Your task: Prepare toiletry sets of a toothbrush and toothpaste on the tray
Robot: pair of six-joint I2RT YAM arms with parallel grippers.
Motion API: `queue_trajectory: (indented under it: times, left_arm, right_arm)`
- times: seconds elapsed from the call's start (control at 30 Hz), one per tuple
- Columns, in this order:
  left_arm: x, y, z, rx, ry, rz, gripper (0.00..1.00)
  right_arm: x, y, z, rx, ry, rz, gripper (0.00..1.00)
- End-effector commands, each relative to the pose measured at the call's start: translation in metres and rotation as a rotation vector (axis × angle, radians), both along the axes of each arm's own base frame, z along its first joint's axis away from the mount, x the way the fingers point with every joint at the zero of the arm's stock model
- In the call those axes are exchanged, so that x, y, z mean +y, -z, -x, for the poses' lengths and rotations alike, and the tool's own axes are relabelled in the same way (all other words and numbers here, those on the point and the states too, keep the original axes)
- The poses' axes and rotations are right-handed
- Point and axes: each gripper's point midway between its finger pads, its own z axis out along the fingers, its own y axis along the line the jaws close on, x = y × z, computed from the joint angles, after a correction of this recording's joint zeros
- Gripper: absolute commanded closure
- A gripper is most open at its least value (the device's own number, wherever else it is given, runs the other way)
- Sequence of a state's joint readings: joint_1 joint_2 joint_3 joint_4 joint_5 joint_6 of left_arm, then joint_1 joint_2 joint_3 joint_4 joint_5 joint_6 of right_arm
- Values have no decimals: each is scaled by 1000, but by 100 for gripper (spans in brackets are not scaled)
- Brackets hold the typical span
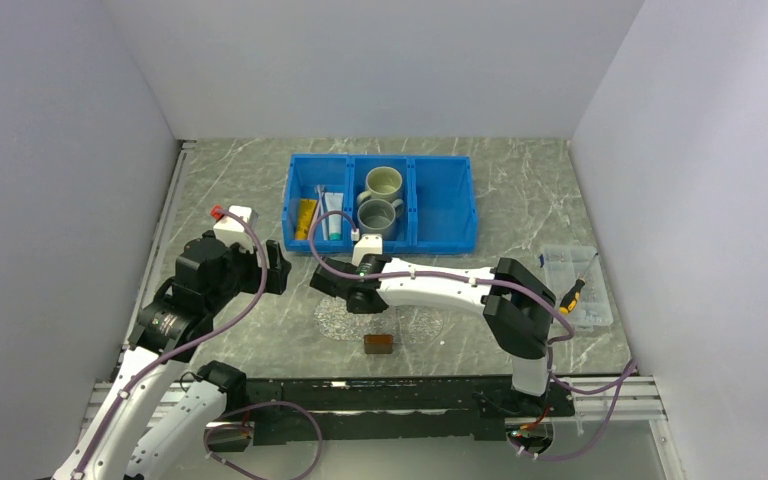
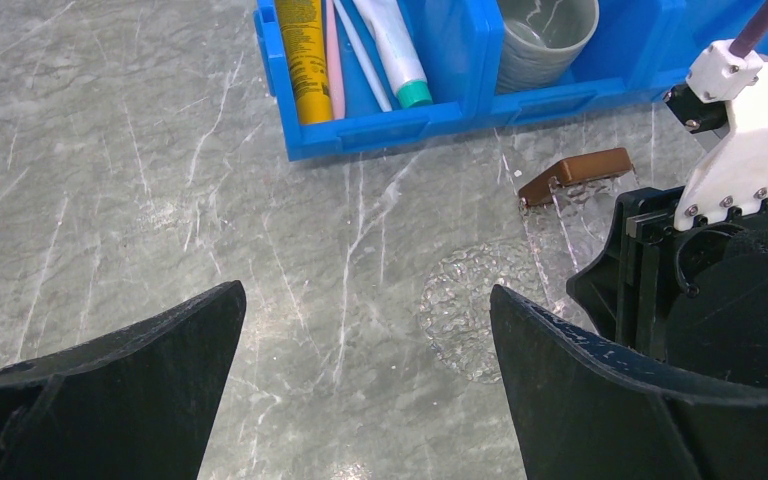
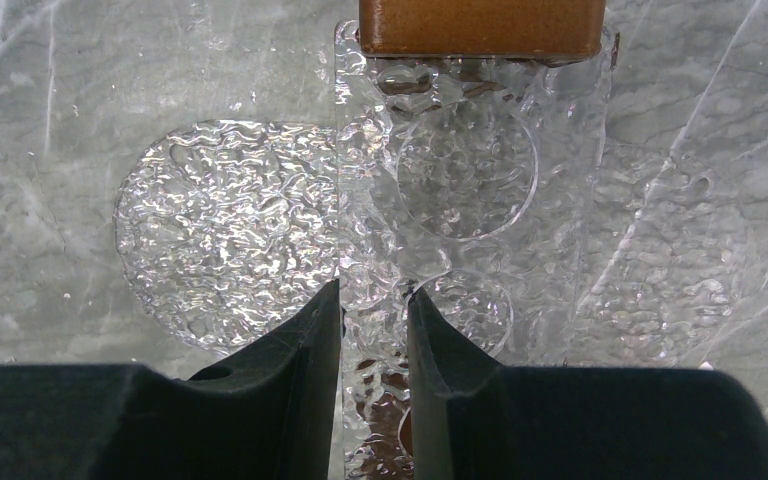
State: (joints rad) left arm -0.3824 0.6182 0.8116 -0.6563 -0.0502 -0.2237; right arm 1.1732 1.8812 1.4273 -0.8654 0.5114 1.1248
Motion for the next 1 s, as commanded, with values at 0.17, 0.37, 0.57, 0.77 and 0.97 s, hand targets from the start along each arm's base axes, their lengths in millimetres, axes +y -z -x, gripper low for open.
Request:
queue_trajectory:
  times: [0.17, 0.37, 0.57, 0.77, 0.97]
  left_arm:
    - [0, -4, -3, -16, -4, 7, 1]
    - [-1, -3, -3, -14, -3, 8, 1]
    - [-1, -3, -3, -14, -1, 6, 1]
    - [-1, -3, -3, -14, 0, 7, 0]
    - [0, -3, -3, -15, -4, 5, 0]
  right_arm:
    - [5, -6, -2, -13, -2, -11, 75]
    - [5, -17, -4, -30, 0, -18, 55]
    - [7, -29, -6, -42, -2, -40, 48]
    - [7, -54, -9, -73, -35, -57, 47]
    - [-1, -84, -21, -126, -58, -38, 47]
